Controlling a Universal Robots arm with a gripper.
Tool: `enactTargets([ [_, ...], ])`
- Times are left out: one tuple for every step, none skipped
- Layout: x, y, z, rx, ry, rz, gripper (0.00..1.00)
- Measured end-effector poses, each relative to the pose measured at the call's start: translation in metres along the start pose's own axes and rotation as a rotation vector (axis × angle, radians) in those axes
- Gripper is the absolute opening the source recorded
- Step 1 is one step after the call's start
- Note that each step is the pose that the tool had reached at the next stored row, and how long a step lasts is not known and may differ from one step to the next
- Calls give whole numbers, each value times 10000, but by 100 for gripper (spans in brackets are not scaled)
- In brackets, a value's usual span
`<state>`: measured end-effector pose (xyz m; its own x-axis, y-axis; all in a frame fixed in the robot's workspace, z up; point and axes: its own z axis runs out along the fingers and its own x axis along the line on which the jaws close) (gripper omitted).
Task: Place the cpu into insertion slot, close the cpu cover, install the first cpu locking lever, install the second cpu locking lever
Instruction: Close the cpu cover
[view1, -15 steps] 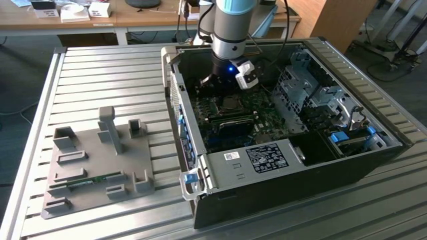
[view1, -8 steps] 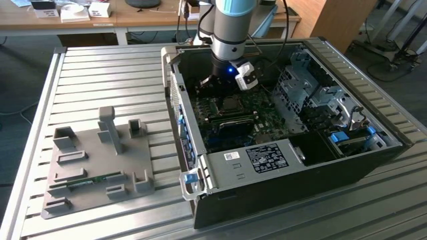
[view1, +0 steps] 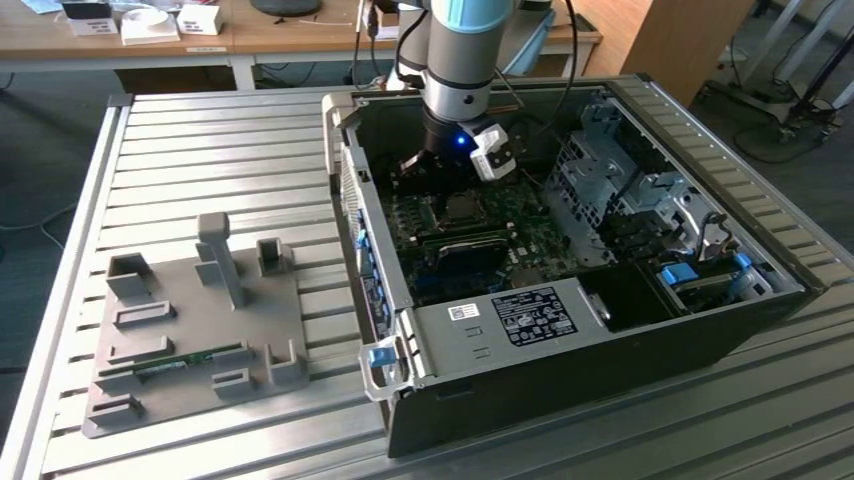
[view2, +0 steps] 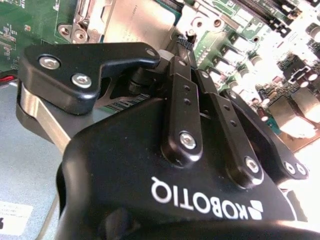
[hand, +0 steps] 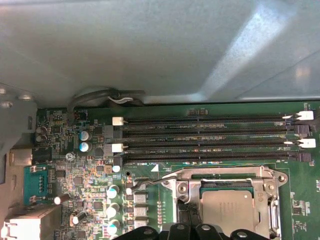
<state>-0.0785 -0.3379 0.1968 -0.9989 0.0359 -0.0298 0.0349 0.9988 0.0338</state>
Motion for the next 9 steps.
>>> enactTargets([
  [0, 0, 0, 0, 0, 0, 11],
  [0, 1, 1, -2, -1, -6, 11],
  [0, 1, 1, -2, 0, -28, 11],
  [0, 1, 1, -4, 1, -62, 11],
  [0, 1, 1, -5, 2, -104, 11],
  [-1, 1, 1, -7, 5, -182, 11],
  [-1, 1, 1, -8, 5, -194, 11],
  [-1, 1, 1, -8, 5, -195, 11],
  [-1, 1, 2, -9, 5, -196, 11],
])
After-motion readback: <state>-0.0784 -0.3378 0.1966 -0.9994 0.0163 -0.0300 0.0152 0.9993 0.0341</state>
